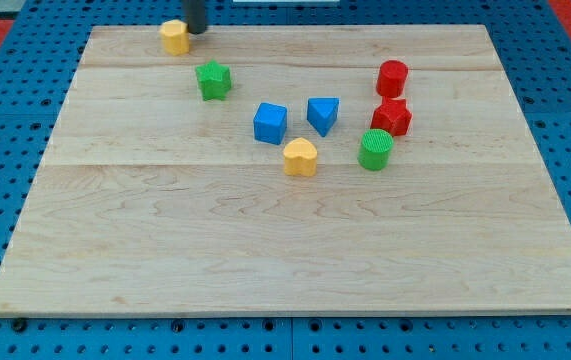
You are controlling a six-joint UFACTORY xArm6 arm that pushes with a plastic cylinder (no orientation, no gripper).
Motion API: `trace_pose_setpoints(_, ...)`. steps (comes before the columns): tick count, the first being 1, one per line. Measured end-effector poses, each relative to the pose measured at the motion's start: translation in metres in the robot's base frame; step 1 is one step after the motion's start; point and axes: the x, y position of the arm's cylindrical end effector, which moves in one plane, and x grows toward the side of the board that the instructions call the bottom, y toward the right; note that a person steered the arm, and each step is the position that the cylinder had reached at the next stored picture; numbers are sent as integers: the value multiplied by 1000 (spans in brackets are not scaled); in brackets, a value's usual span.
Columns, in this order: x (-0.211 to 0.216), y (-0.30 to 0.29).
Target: Nudge the green star a bit right
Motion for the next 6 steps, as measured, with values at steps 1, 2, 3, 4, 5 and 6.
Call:
trace_pose_setpoints(1,0,-43)
trace_pose_setpoints(2,0,-14)
trace_pose_setpoints(3,7,19)
trace_pose_setpoints(4,46,41)
trace_pose_setpoints(5,74,59)
trace_pose_setpoints(6,74,90)
